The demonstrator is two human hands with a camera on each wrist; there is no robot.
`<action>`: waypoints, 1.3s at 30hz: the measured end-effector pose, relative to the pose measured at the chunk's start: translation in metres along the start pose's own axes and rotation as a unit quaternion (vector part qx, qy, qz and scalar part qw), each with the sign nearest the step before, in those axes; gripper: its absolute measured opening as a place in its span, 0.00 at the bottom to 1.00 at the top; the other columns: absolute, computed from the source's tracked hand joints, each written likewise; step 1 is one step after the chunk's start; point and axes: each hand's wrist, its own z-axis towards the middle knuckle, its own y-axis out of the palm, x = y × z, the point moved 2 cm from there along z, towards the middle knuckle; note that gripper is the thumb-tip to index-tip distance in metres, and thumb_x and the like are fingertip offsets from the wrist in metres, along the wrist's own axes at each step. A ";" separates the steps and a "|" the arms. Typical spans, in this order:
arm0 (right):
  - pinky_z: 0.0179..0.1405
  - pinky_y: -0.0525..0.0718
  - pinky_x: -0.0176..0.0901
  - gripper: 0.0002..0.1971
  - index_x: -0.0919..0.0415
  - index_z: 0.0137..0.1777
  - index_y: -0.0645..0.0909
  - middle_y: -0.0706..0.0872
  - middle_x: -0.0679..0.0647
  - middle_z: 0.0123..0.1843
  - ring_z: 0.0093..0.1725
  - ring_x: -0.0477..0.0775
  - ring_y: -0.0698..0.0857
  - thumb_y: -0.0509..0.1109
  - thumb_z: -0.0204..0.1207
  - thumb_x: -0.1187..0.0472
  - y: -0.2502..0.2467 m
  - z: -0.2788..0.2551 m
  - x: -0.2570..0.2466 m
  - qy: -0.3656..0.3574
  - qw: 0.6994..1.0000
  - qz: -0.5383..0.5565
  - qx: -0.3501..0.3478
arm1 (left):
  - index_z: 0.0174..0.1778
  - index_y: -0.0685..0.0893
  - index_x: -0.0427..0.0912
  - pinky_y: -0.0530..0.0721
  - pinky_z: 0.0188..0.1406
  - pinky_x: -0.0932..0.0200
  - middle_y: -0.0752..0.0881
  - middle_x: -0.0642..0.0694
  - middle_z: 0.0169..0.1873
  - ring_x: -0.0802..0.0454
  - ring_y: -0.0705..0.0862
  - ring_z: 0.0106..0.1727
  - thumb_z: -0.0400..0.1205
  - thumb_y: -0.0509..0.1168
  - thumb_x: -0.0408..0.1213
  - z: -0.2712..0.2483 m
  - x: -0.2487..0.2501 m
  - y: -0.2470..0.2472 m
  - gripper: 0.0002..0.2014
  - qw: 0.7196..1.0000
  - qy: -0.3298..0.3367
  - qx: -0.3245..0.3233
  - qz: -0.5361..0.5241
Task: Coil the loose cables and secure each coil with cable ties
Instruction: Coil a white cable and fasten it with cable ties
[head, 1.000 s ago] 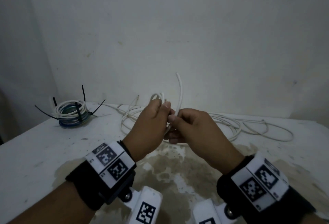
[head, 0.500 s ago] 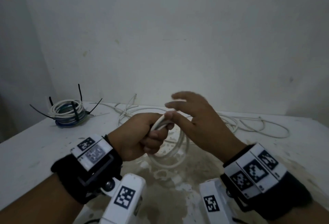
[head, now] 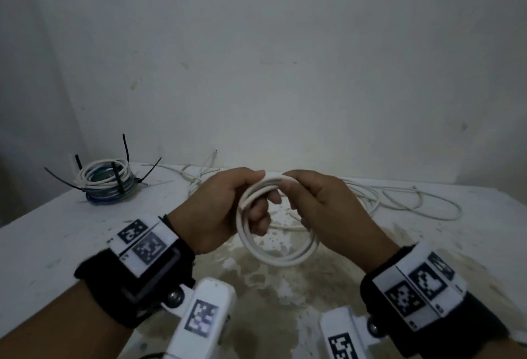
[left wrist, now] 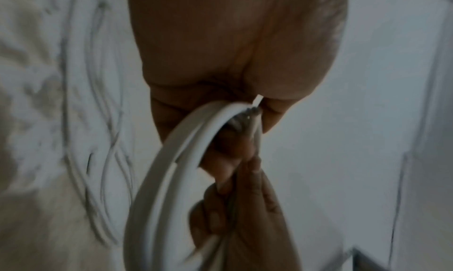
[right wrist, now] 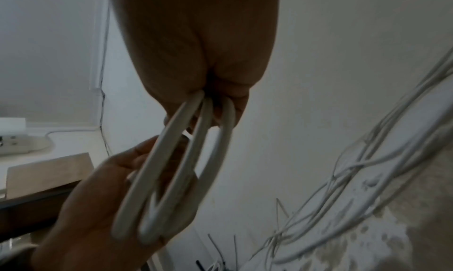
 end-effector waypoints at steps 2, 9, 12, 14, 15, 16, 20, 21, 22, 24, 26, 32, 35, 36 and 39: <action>0.34 0.74 0.35 0.15 0.54 0.40 0.84 0.82 0.45 0.30 0.32 0.44 0.79 0.59 0.83 0.51 0.002 0.000 0.001 -0.049 0.995 -0.086 -0.020 | 0.39 0.83 0.33 0.83 0.29 0.56 0.80 0.39 0.26 0.45 0.81 0.29 0.87 0.53 0.44 0.001 -0.002 0.003 0.21 0.993 0.020 0.057 0.104; 0.40 0.82 0.31 0.16 0.47 0.66 0.81 0.88 0.44 0.41 0.35 0.39 0.85 0.61 0.82 0.50 -0.003 -0.006 0.003 -0.005 0.999 -0.029 0.022 | 0.27 0.81 0.44 0.63 0.19 0.63 0.68 0.54 0.17 0.57 0.63 0.18 0.84 0.56 0.53 0.005 -0.006 0.017 0.23 0.975 0.100 0.158 0.122; 0.33 0.82 0.34 0.14 0.44 0.65 0.79 0.88 0.45 0.38 0.29 0.44 0.85 0.61 0.83 0.53 -0.008 -0.011 0.005 0.068 0.996 0.049 -0.012 | 0.35 0.79 0.37 0.62 0.17 0.64 0.65 0.53 0.17 0.57 0.60 0.18 0.84 0.57 0.54 0.008 -0.013 0.015 0.23 0.979 0.098 0.160 0.076; 0.29 0.80 0.37 0.10 0.47 0.56 0.83 0.86 0.46 0.33 0.26 0.48 0.84 0.60 0.84 0.55 -0.009 -0.015 0.006 0.086 0.992 0.084 -0.023 | 0.34 0.79 0.37 0.61 0.17 0.63 0.65 0.51 0.17 0.56 0.59 0.18 0.82 0.58 0.56 0.010 -0.018 0.017 0.24 0.983 0.092 0.147 0.052; 0.28 0.80 0.39 0.11 0.47 0.48 0.84 0.84 0.46 0.29 0.24 0.49 0.82 0.59 0.84 0.56 -0.011 -0.016 0.006 0.085 0.992 0.092 -0.021 | 0.34 0.79 0.37 0.62 0.17 0.63 0.66 0.50 0.18 0.55 0.60 0.18 0.81 0.58 0.58 0.010 -0.020 0.018 0.25 0.985 0.092 0.141 0.049; 0.28 0.79 0.40 0.12 0.49 0.42 0.83 0.81 0.46 0.26 0.23 0.49 0.80 0.59 0.84 0.57 -0.013 -0.019 0.006 0.082 0.992 0.096 -0.019 | 0.33 0.79 0.37 0.65 0.17 0.63 0.69 0.47 0.18 0.53 0.64 0.17 0.81 0.57 0.58 0.010 -0.022 0.019 0.26 0.983 0.098 0.139 0.065; 0.31 0.72 0.31 0.12 0.51 0.44 0.84 0.79 0.37 0.25 0.26 0.40 0.78 0.60 0.84 0.57 -0.022 -0.031 0.015 0.063 0.997 -0.007 -0.044 | 0.35 0.83 0.35 0.81 0.26 0.57 0.82 0.38 0.25 0.49 0.81 0.25 0.84 0.55 0.52 0.017 -0.030 0.028 0.25 0.935 0.188 0.146 0.264; 0.32 0.71 0.29 0.10 0.49 0.48 0.84 0.80 0.34 0.27 0.28 0.38 0.79 0.60 0.84 0.56 -0.025 -0.035 0.018 0.064 0.996 -0.037 -0.048 | 0.39 0.83 0.35 0.84 0.29 0.54 0.83 0.38 0.28 0.49 0.82 0.27 0.85 0.55 0.49 0.020 -0.033 0.033 0.22 0.935 0.201 0.128 0.263; 0.31 0.72 0.29 0.08 0.48 0.51 0.82 0.82 0.35 0.29 0.29 0.37 0.79 0.61 0.84 0.55 -0.028 -0.039 0.021 0.077 0.995 -0.051 -0.045 | 0.41 0.83 0.34 0.83 0.30 0.53 0.82 0.39 0.28 0.49 0.81 0.28 0.86 0.55 0.46 0.023 -0.038 0.040 0.20 0.943 0.197 0.107 0.246; 0.28 0.71 0.30 0.04 0.49 0.50 0.76 0.83 0.43 0.31 0.27 0.38 0.78 0.62 0.82 0.52 -0.037 -0.049 0.025 0.116 0.993 -0.034 -0.013 | 0.40 0.81 0.35 0.75 0.23 0.59 0.78 0.43 0.25 0.52 0.75 0.23 0.87 0.54 0.45 0.030 -0.048 0.055 0.19 0.962 0.174 0.089 0.191; 0.28 0.71 0.28 0.06 0.54 0.46 0.76 0.84 0.45 0.31 0.27 0.37 0.79 0.64 0.81 0.54 -0.047 -0.061 0.026 0.124 0.991 -0.032 0.043 | 0.38 0.80 0.37 0.67 0.21 0.62 0.74 0.44 0.24 0.54 0.68 0.21 0.87 0.53 0.46 0.038 -0.059 0.071 0.19 0.974 0.164 0.099 0.122; 0.34 0.74 0.27 0.08 0.51 0.48 0.85 0.85 0.44 0.35 0.31 0.36 0.80 0.64 0.82 0.59 -0.077 -0.098 0.040 0.154 0.980 -0.077 0.099 | 0.35 0.79 0.40 0.67 0.19 0.61 0.75 0.44 0.23 0.54 0.69 0.21 0.87 0.55 0.47 0.049 -0.091 0.116 0.19 0.993 0.083 0.077 0.040; 0.35 0.72 0.26 0.11 0.55 0.39 0.84 0.83 0.44 0.32 0.32 0.36 0.80 0.64 0.82 0.60 -0.090 -0.110 0.048 0.167 0.975 -0.124 0.082 | 0.38 0.83 0.37 0.80 0.28 0.56 0.83 0.43 0.27 0.50 0.80 0.27 0.87 0.55 0.42 0.058 -0.094 0.126 0.18 0.990 0.073 0.020 0.122; 0.35 0.73 0.27 0.12 0.59 0.39 0.85 0.84 0.44 0.31 0.34 0.38 0.81 0.64 0.82 0.60 -0.093 -0.114 0.051 0.173 0.973 -0.129 0.079 | 0.42 0.84 0.37 0.82 0.32 0.53 0.86 0.42 0.30 0.48 0.82 0.30 0.87 0.55 0.40 0.060 -0.095 0.131 0.16 0.992 0.056 -0.005 0.110; 0.33 0.73 0.30 0.12 0.62 0.41 0.86 0.85 0.48 0.32 0.31 0.41 0.80 0.65 0.82 0.59 -0.102 -0.120 0.057 0.198 0.970 -0.118 0.077 | 0.45 0.83 0.37 0.76 0.25 0.56 0.83 0.42 0.29 0.50 0.76 0.24 0.87 0.54 0.39 0.061 -0.101 0.143 0.15 0.996 0.018 -0.059 0.064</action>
